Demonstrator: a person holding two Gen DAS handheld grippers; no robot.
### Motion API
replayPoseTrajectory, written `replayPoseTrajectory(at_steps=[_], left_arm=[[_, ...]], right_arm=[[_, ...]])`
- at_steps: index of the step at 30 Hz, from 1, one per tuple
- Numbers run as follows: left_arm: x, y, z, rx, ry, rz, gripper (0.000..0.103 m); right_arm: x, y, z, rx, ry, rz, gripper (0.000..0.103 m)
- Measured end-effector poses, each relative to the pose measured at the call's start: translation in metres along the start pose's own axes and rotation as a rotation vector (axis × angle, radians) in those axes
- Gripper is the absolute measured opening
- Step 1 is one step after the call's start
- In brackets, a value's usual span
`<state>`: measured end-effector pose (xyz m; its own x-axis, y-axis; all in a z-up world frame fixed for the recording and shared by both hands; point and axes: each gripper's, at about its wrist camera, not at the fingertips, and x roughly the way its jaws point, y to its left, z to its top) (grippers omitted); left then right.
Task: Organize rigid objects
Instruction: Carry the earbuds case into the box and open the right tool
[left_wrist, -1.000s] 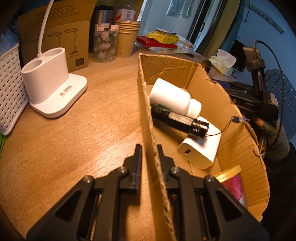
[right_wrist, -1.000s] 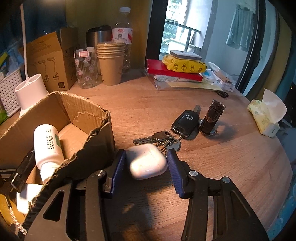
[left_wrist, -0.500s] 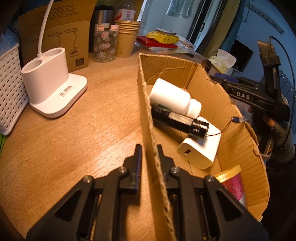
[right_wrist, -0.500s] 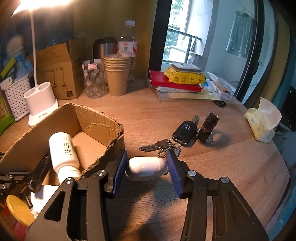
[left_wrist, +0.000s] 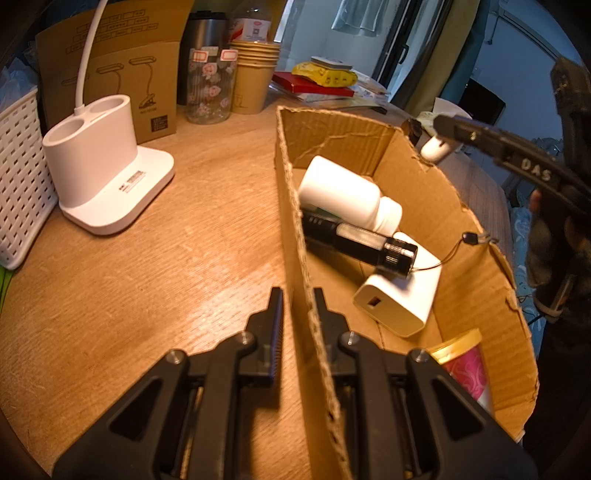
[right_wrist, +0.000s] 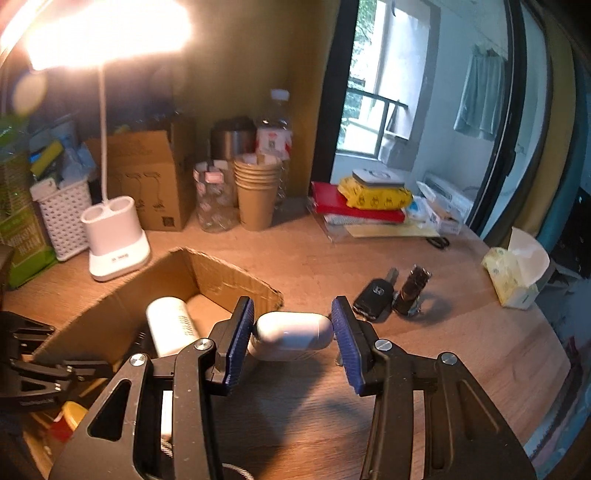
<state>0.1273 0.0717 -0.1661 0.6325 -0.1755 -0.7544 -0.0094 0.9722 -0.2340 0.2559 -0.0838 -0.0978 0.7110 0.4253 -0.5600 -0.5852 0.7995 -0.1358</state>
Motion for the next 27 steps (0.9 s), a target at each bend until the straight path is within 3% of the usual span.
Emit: replayPoseTrajectory(at_steps=[15, 27], left_arm=[[0.0, 0.0, 0.0, 0.0, 0.0, 0.0, 0.016], [0.0, 0.0, 0.0, 0.0, 0.0, 0.0, 0.016]], right_arm=[[-0.009, 0.032, 0.006, -0.058, -0.023, 0.06, 0.047], [0.016, 0.057, -0.002, -0.096, 0.023, 0.116, 0.047]])
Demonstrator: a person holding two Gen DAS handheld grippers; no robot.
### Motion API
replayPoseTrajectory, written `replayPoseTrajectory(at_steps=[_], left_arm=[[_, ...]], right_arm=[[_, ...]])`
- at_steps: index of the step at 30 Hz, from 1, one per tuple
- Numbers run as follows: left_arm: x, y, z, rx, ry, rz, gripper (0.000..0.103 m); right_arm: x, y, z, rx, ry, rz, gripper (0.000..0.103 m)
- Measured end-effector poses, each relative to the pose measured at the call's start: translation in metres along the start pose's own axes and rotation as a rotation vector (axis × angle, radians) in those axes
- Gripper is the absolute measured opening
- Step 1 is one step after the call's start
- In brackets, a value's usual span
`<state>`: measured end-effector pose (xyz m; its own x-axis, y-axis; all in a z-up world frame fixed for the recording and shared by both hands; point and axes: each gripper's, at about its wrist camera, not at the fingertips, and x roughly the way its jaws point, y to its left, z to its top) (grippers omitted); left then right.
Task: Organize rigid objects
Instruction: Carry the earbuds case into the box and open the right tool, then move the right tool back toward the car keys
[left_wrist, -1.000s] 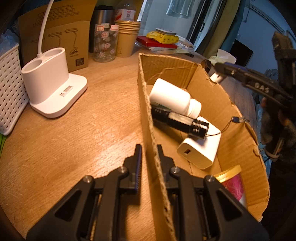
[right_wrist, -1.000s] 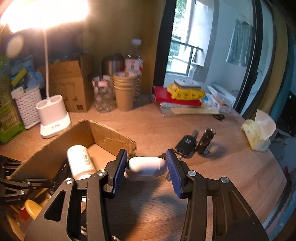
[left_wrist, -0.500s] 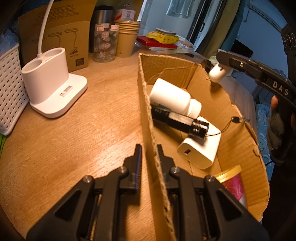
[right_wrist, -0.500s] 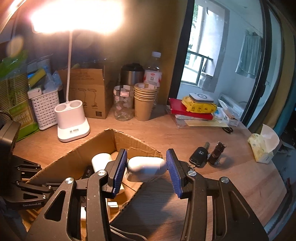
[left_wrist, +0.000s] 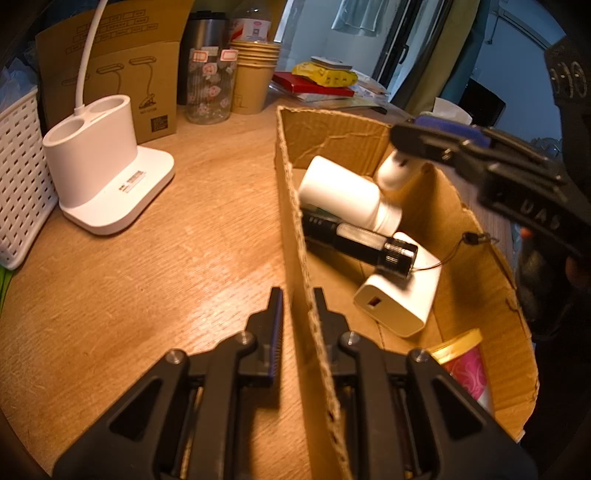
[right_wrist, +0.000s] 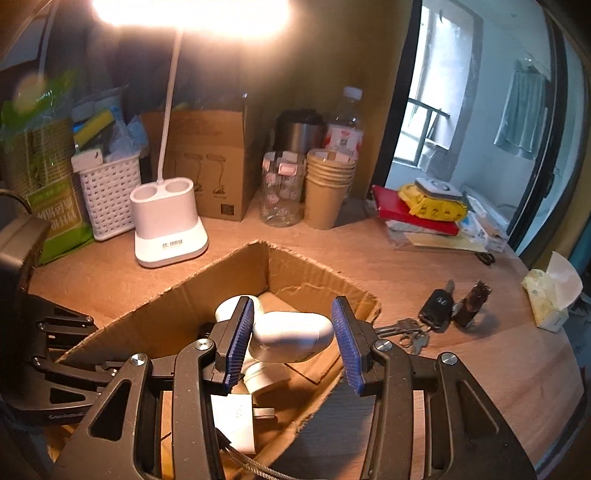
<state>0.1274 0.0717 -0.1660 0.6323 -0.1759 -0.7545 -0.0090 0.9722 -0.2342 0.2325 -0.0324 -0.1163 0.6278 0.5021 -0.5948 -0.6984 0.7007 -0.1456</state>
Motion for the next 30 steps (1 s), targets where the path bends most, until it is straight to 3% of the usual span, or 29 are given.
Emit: replayPoseTrajectory(at_steps=[12, 30], left_arm=[[0.002, 0.0, 0.001, -0.003, 0.001, 0.001, 0.016], [0.001, 0.0, 0.001, -0.005, 0.002, 0.0, 0.017]], right_arm=[[0.01, -0.001, -0.005, 0.001, 0.014, 0.002, 0.039], [0.007, -0.015, -0.011, 0.016, 0.027, -0.027, 0.039]])
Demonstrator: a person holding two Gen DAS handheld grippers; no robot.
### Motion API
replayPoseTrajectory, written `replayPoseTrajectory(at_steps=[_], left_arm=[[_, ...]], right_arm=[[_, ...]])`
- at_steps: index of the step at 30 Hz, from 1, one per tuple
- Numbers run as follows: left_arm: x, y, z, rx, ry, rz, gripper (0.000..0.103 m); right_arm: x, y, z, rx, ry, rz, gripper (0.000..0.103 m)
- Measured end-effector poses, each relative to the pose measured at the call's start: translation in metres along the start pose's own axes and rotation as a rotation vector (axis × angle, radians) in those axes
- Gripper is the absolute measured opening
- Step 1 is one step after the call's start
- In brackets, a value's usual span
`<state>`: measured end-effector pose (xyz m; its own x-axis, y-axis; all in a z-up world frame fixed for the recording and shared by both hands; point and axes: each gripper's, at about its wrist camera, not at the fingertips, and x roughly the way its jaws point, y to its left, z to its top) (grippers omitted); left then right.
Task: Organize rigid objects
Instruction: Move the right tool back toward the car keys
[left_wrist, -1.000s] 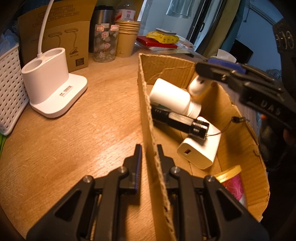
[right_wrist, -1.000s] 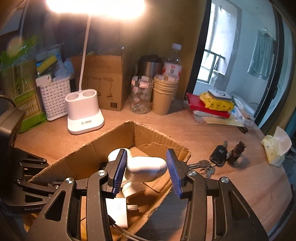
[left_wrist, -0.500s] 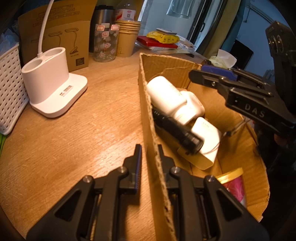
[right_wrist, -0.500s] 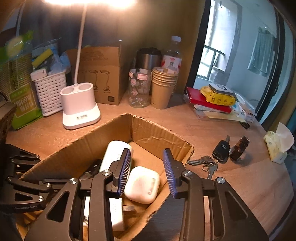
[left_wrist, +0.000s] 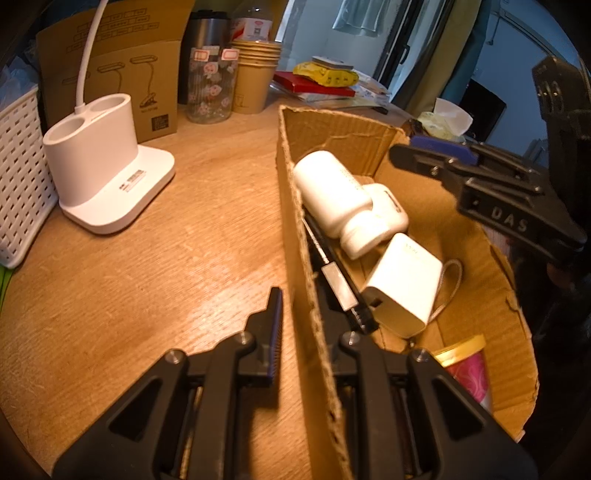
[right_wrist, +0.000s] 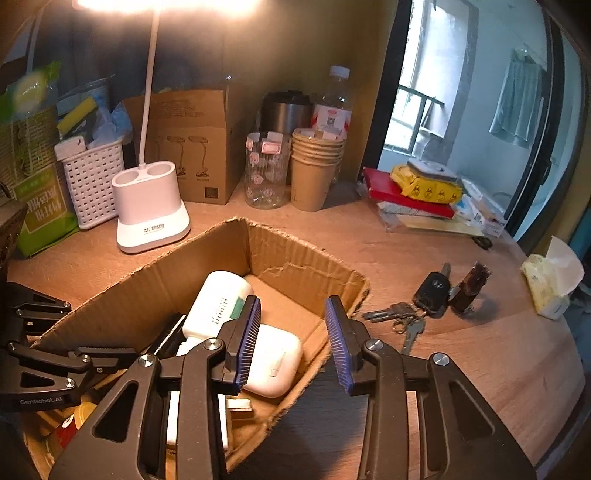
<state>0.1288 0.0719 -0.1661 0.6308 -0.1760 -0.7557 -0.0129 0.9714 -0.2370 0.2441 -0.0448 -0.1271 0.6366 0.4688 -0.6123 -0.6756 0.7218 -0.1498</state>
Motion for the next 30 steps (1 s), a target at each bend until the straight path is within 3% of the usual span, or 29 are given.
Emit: replayPoseTrajectory(at_steps=[15, 20, 23, 30], left_arm=[[0.0, 0.0, 0.0, 0.0, 0.0, 0.0, 0.017], [0.0, 0.0, 0.0, 0.0, 0.0, 0.0, 0.017], [0.0, 0.0, 0.0, 0.0, 0.0, 0.0, 0.017], [0.0, 0.0, 0.0, 0.0, 0.0, 0.0, 0.017]], right_arm=[[-0.032, -0.069, 0.002, 0.103, -0.053, -0.139, 0.039], [-0.03, -0.088, -0.002, 0.13, -0.048, -0.18, 0.042], [-0.024, -0.1, -0.004, 0.155, -0.044, -0.202, 0.052], [-0.002, -0.13, -0.01, 0.226, -0.017, -0.233, 0.053]])
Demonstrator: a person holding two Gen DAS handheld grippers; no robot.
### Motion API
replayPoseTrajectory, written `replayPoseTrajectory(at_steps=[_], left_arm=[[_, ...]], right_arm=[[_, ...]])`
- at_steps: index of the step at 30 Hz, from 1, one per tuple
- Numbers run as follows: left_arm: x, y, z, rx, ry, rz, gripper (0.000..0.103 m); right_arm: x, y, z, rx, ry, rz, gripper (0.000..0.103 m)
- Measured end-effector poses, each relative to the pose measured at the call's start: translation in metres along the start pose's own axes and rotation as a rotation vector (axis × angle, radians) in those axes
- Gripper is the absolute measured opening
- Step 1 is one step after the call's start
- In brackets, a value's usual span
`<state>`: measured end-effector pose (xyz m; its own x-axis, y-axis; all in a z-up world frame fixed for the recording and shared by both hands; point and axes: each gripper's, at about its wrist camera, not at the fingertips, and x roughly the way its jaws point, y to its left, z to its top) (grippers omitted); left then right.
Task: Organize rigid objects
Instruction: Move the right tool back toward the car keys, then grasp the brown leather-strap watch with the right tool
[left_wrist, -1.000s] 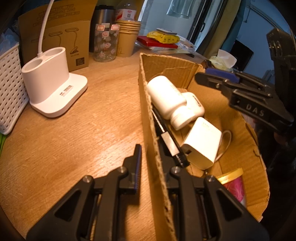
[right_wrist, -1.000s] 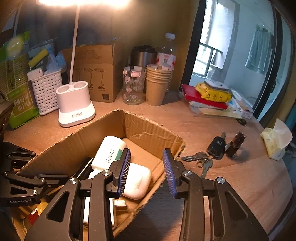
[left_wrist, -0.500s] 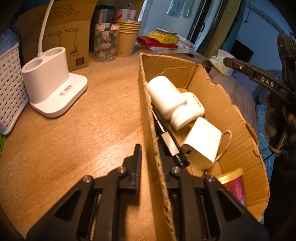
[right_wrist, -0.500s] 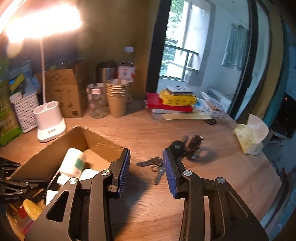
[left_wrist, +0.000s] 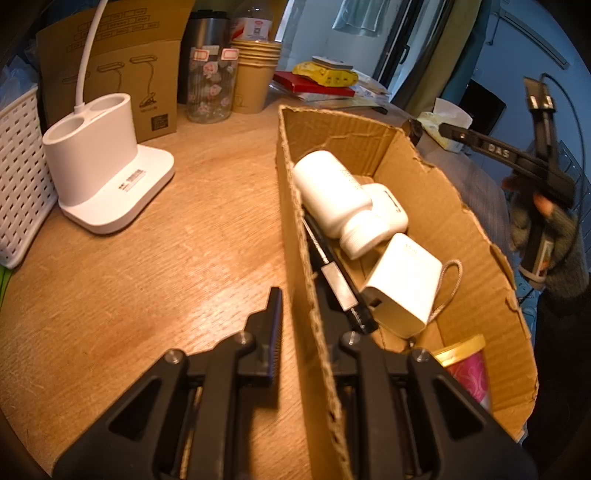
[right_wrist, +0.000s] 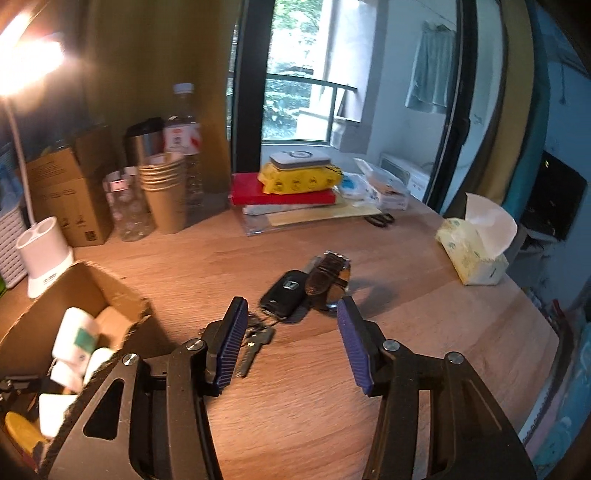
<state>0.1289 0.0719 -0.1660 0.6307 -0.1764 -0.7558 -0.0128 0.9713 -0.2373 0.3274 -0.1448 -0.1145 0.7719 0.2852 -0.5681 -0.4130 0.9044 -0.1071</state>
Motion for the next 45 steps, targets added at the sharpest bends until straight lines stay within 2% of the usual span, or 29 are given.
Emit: replayPoseTrajectory(at_steps=[9, 29, 37, 45], left_arm=[[0.0, 0.0, 0.0, 0.0, 0.0, 0.0, 0.017], [0.0, 0.0, 0.0, -0.001, 0.0, 0.0, 0.017], [0.0, 0.0, 0.0, -0.001, 0.0, -0.001, 0.017], [0.0, -0.002, 0.0, 0.0, 0.0, -0.001, 0.017]], right_arm=[[0.037, -0.014, 0.003, 0.032, 0.055, -0.018, 0.054], [0.096, -0.025, 0.011, 0.013, 0.153, -0.09, 0.054], [0.117, -0.032, 0.014, 0.021, 0.183, -0.108, 0.06], [0.136, -0.043, 0.015, 0.075, 0.255, -0.071, 0.061]])
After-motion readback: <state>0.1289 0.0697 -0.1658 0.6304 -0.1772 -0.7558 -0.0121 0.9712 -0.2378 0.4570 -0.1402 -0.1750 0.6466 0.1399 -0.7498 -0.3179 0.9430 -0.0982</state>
